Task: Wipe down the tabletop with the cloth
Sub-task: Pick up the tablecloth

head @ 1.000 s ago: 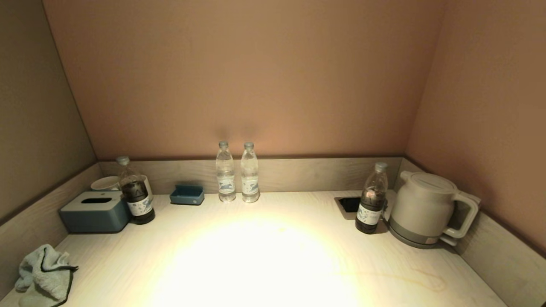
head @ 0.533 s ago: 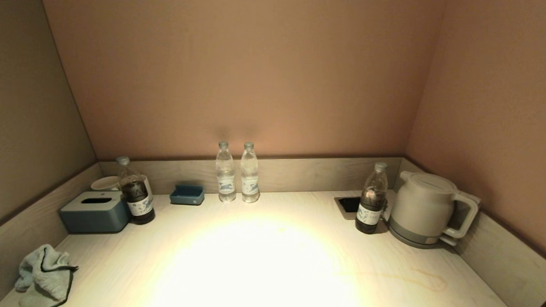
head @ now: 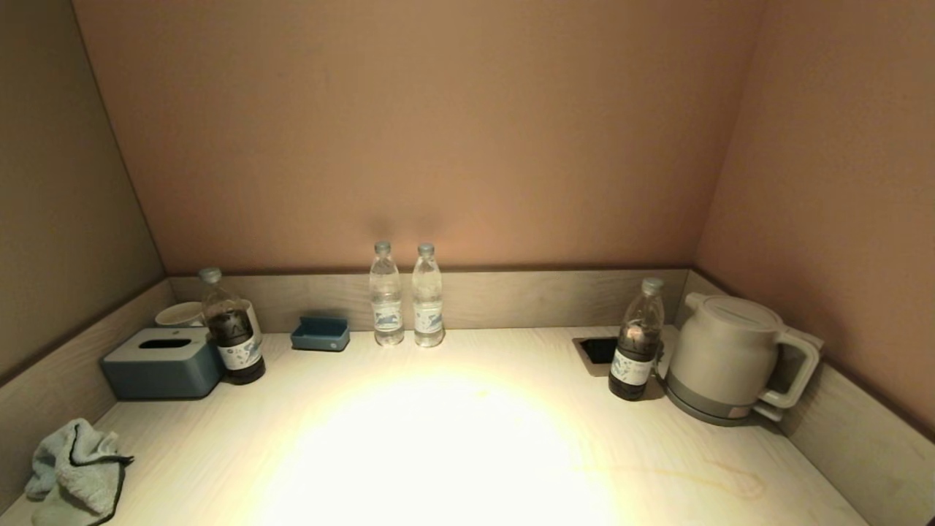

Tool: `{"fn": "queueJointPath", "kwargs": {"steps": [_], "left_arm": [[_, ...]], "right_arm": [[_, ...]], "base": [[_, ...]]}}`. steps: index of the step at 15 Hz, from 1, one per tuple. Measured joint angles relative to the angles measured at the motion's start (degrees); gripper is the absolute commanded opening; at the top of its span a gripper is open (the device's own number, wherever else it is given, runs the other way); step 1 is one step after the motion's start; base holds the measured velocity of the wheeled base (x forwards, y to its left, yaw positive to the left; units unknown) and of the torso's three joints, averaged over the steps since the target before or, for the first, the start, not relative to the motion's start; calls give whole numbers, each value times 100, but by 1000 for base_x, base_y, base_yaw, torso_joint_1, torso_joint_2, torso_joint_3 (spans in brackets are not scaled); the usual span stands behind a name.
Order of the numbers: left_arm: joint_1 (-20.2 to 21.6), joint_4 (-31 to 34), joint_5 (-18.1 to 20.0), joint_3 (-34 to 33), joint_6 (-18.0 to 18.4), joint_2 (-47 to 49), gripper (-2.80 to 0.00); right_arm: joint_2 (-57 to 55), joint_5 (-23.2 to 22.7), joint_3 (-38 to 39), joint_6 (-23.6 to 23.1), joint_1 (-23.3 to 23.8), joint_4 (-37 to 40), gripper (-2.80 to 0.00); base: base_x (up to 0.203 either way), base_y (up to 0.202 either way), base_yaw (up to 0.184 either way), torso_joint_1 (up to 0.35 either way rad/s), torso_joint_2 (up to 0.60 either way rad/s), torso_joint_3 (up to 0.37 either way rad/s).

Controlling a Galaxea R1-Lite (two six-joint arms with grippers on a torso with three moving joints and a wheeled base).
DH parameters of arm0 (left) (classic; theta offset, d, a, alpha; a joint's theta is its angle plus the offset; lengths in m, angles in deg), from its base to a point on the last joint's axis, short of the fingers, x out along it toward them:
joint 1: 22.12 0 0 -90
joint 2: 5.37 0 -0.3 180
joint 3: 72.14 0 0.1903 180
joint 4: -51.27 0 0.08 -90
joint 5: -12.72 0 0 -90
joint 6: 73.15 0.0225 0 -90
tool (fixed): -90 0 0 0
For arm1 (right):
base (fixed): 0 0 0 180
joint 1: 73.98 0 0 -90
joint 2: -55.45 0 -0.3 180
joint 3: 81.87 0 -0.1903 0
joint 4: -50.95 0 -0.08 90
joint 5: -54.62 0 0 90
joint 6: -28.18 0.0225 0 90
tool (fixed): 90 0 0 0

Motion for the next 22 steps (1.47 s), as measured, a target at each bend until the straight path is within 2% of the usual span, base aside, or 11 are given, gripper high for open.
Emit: {"fn": "queueJointPath", "kwargs": {"steps": [2, 4, 8, 9, 12, 14, 17, 19, 20, 21, 22], "left_arm": [[226, -182, -398, 334, -170, 1387, -280], [509, -565, -620, 537, -325, 2615, -280], [1081, -1954, -796, 688, -448, 4513, -280], [1157, -2170, -725, 728, -429, 4742, -280], [1220, -2225, -533, 833, -390, 5021, -280], [1221, -2222, -427, 846, -395, 4975, -280], [1221, -2217, -15, 838, -375, 4693, -280], [1221, -2217, 85, 824, -341, 4610, -280], [1221, -2222, 176, 822, -323, 4578, -101], [1220, -2222, 205, 821, -319, 4556, 0], [1221, -2228, 207, 821, -318, 4553, 0]], "right_arm": [[0, 0, 0, 0, 0, 2, -280], [0, 0, 0, -1, 2, 5, -280], [0, -1, 0, 0, 0, 4, -280], [0, 2, 0, 0, -2, 5, -280], [0, -1, 0, -1, 0, 1, -280], [0, 0, 0, -1, 2, 2, -280], [0, -1, 0, -1, 0, 0, -280], [0, 0, 0, -6, -2, 2, -280], [0, 0, 0, -2, -2, 2, -280], [0, 0, 0, -4, 2, 2, -280], [0, 0, 0, -4, 0, 0, -280]], "base": [[0, 0, 0, 0, 0, 0], [0, 0, 0, 0, 0, 0], [0, 0, 0, 0, 0, 0], [0, 0, 0, 0, 0, 0], [0, 0, 0, 0, 0, 0], [0, 0, 0, 0, 0, 0], [0, 0, 0, 0, 0, 0], [0, 0, 0, 0, 0, 0], [0, 0, 0, 0, 0, 0], [0, 0, 0, 0, 0, 0], [0, 0, 0, 0, 0, 0]]}}
